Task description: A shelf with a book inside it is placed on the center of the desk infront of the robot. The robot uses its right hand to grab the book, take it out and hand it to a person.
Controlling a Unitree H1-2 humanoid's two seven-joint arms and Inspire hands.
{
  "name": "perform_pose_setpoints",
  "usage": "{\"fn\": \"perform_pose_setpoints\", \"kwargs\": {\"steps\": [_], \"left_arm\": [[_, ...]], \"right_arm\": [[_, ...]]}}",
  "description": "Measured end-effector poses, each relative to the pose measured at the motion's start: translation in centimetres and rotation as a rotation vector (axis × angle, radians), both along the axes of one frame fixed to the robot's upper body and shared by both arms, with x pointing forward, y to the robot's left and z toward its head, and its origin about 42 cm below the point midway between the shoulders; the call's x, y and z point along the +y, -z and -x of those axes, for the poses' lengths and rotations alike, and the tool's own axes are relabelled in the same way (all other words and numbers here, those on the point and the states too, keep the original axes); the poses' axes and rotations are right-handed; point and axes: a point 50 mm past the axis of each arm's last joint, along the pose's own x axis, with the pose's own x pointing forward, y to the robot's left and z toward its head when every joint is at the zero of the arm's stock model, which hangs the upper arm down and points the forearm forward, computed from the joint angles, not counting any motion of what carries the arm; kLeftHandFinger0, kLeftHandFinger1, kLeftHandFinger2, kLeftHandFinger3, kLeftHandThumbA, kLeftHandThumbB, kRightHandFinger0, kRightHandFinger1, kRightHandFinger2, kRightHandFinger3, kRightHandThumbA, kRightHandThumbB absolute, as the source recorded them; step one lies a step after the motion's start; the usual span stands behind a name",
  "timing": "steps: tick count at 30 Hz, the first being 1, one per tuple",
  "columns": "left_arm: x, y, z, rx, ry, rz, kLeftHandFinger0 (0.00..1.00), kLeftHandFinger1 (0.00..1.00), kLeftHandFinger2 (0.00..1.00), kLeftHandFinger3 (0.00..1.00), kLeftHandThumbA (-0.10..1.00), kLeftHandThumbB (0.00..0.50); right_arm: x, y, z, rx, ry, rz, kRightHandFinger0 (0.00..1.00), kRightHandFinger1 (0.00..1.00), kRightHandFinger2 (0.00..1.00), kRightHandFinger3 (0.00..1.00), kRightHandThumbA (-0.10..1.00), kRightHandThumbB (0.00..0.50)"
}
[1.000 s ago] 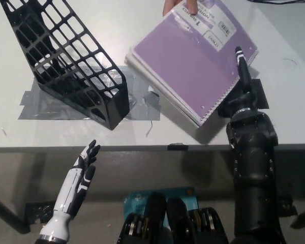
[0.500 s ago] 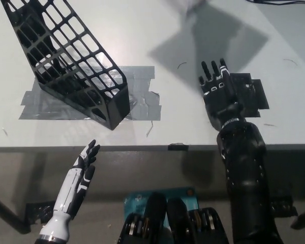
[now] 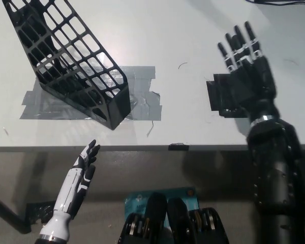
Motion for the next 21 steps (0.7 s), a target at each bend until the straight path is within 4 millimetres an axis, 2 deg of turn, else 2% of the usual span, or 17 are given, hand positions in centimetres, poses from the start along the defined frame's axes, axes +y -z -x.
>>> {"fn": "perform_pose_setpoints", "kwargs": {"steps": [4,5,7,8,9,11,13,15,16,17,18,19,20,21], "left_arm": [[0.0,0.0,-0.1,0.002,0.000,0.000,1.00,1.00,1.00,1.00,1.00,0.283],[0.0,0.0,-0.1,0.003,-0.001,-0.001,1.00,1.00,1.00,1.00,1.00,0.293],[0.0,0.0,-0.1,0.004,-0.001,-0.002,1.00,1.00,1.00,1.00,1.00,0.299],[0.0,0.0,-0.1,0.006,-0.002,-0.002,1.00,1.00,1.00,1.00,1.00,0.301],[0.0,0.0,-0.1,0.006,-0.002,-0.002,1.00,1.00,1.00,1.00,1.00,0.312],[0.0,0.0,-0.1,0.006,-0.002,-0.003,1.00,1.00,1.00,1.00,1.00,0.307],[0.0,-0.1,-0.3,0.003,-0.001,-0.004,1.00,1.00,1.00,1.00,1.00,0.299],[0.0,-0.1,-0.3,0.002,-0.001,-0.004,1.00,1.00,1.00,1.00,1.00,0.294],[0.0,-0.1,-0.3,0.002,0.000,-0.004,1.00,1.00,1.00,1.00,1.00,0.294],[0.0,-0.1,-0.3,0.002,0.000,-0.004,1.00,1.00,1.00,1.00,1.00,0.289],[0.0,-0.1,-0.3,0.003,0.000,-0.004,1.00,1.00,1.00,1.00,1.00,0.288],[0.0,-0.1,-0.2,0.004,0.000,-0.004,1.00,1.00,1.00,1.00,1.00,0.284],[0.0,-0.1,-0.2,0.004,0.000,-0.004,1.00,1.00,1.00,1.00,1.00,0.282],[-0.1,0.0,-0.1,0.007,0.000,-0.003,1.00,1.00,1.00,1.00,1.00,0.283]], "right_arm": [[-0.9,-1.3,2.0,-0.078,0.014,0.080,1.00,1.00,1.00,1.00,0.80,0.448],[-1.2,-1.5,3.2,-0.105,0.014,0.113,1.00,1.00,1.00,1.00,0.76,0.465],[-1.6,-1.3,4.8,-0.131,0.016,0.156,1.00,1.00,1.00,1.00,0.76,0.485],[-1.7,-1.1,6.0,-0.144,0.013,0.188,1.00,1.00,1.00,1.00,0.79,0.485],[-1.7,-1.1,6.0,-0.144,0.013,0.188,1.00,1.00,1.00,1.00,0.79,0.438],[-1.9,-0.4,8.0,-0.156,0.008,0.250,1.00,1.00,1.00,1.00,0.80,0.427],[-1.9,0.9,11.0,-0.171,-0.023,0.365,1.00,1.00,1.00,1.00,0.83,0.416],[-1.9,1.9,12.1,-0.158,-0.038,0.408,1.00,1.00,1.00,1.00,0.84,0.389],[-2.1,3.6,13.2,-0.117,-0.052,0.460,1.00,1.00,1.00,1.00,0.84,0.385],[-2.1,4.0,13.4,-0.107,-0.056,0.475,1.00,1.00,1.00,1.00,0.86,0.377],[-2.1,5.5,14.2,-0.073,-0.061,0.519,1.00,1.00,1.00,1.00,0.87,0.376],[-2.2,6.3,14.6,-0.053,-0.065,0.545,1.00,1.00,1.00,1.00,0.91,0.361],[-2.2,6.3,14.6,-0.053,-0.065,0.545,1.00,1.00,1.00,1.00,0.98,0.347],[-2.2,8.3,15.1,-0.007,-0.073,0.596,1.00,1.00,1.00,1.00,1.00,0.328]]}}
